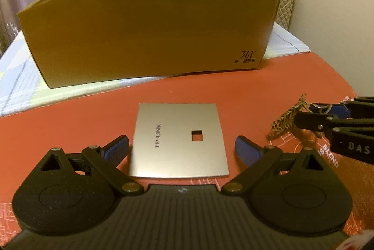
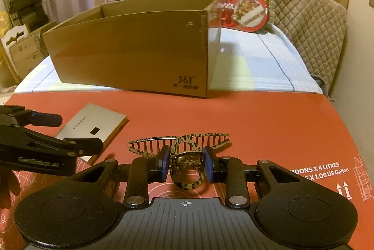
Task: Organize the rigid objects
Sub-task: 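Grasp the silver TP-LINK plate with left tool while right tool grasps the leopard sunglasses, then carry the silver plate and sunglasses over the cardboard box with both tools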
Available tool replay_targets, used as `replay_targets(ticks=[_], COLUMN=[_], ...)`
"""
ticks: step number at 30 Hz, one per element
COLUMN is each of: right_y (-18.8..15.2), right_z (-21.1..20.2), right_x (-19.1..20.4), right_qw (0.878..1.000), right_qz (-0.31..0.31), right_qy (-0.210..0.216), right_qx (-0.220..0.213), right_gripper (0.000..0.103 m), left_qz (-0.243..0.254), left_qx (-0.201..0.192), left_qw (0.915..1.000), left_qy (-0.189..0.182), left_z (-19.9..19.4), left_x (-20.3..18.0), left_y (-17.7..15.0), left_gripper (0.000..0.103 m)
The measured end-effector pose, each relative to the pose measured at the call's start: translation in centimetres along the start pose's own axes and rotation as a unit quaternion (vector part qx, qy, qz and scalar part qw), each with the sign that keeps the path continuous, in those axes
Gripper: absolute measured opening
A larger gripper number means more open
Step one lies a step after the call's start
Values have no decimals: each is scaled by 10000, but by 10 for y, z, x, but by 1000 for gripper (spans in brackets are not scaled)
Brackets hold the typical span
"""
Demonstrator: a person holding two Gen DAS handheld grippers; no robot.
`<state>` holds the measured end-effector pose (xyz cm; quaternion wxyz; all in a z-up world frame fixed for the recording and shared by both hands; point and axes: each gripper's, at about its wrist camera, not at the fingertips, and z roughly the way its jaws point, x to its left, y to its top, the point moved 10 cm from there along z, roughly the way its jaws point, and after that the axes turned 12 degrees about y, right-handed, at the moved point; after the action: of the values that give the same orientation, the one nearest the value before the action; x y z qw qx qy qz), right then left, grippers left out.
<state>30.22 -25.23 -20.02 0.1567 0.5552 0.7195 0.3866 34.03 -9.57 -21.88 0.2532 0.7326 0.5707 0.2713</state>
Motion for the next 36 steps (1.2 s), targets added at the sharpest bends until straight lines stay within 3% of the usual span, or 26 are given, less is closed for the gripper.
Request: replay_targets(ticks=[8,12,15,25,36], right_y=[0,0,2,17,65], right_z=[-3,-5,-6,-16,-55], right_x=[-8,-10,-9,2,28], right_qw=[9999,9999,9998,9995,9972], right_qz=[102,161,176,226,60], right_qy=[9,11,38,143,254], right_qx=[-25,-35,-49,-171,-706], right_gripper=[27,27,27,27,27], left_qz=[102,112,114,164,-9], left_qx=[0,-20,39,-385,-916], left_qw=[9997,9998,9998,9989,9947], left_qy=[212,184,141,211,465], left_z=[14,12,9,-34,-93], left_x=[0,-2,-4,4,33], left_y=[2,4,3,23,56], left_gripper=[94,86,86,85,85])
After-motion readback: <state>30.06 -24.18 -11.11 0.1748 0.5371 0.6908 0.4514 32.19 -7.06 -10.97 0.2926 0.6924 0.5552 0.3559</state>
